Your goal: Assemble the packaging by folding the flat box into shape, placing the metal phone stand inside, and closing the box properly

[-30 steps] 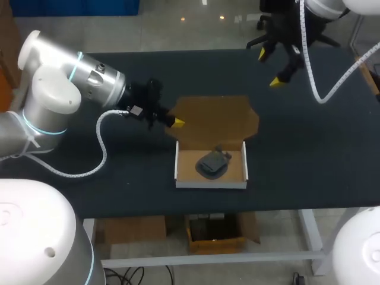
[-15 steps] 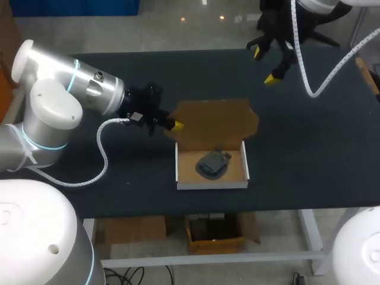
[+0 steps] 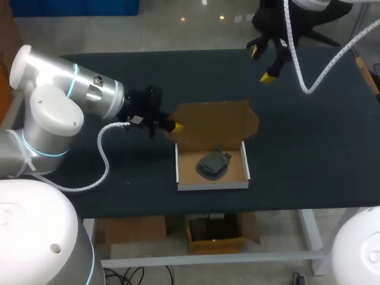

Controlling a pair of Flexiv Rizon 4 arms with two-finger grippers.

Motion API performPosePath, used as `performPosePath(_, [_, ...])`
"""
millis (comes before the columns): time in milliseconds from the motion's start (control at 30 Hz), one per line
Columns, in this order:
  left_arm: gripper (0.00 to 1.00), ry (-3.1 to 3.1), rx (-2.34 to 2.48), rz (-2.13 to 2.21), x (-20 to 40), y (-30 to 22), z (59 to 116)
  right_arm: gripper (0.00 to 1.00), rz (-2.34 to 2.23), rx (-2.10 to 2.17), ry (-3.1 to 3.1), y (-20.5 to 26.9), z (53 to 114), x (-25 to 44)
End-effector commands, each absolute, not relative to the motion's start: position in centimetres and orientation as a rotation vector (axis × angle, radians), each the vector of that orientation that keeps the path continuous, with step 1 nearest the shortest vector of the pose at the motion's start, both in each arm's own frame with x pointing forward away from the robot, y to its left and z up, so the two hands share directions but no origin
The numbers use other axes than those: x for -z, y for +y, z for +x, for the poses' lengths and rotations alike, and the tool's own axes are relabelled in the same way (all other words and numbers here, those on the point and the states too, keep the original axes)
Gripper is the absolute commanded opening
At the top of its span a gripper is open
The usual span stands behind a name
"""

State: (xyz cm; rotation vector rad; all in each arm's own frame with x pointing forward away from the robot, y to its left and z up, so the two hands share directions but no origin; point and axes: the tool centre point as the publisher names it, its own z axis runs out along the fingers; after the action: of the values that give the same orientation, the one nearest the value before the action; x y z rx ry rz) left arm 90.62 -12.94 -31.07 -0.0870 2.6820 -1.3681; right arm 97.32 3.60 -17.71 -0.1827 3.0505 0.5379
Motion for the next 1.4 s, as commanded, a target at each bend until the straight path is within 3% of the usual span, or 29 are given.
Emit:
performPosePath(33, [0.0,2.681,1.367,-0.087,31.1,-12.9,90.5,1.0,-0.147,-0.457,3.065,4.8,97.1,17.2])
performPosePath(733, [0.0,2.681,1.367,-0.087,31.1,-12.9,90.5,1.0,-0.091,-0.236,3.101,9.4,99.6,16.7])
performPosePath(767, [0.0,2.681,1.367,-0.087,31.1,-12.9,90.5,0.87,-0.092,-0.233,3.101,9.7,99.7,16.7])
performPosePath(900, [0.0,2.681,1.367,-0.087,31.1,-12.9,90.5,0.64,-0.09,-0.202,3.105,10.6,100.0,16.7])
performPosePath(933, [0.0,2.681,1.367,-0.087,31.1,-12.9,90.5,0.51,-0.087,-0.187,3.106,10.8,100.0,16.8])
performPosePath(967, [0.0,2.681,1.367,-0.087,31.1,-12.9,90.5,0.47,-0.088,-0.172,3.108,11.3,100.1,17.0])
performPosePath(1400, [0.0,2.681,1.367,-0.087,31.1,-12.9,90.5,0.46,-0.135,-0.059,3.147,13.8,98.3,20.4])
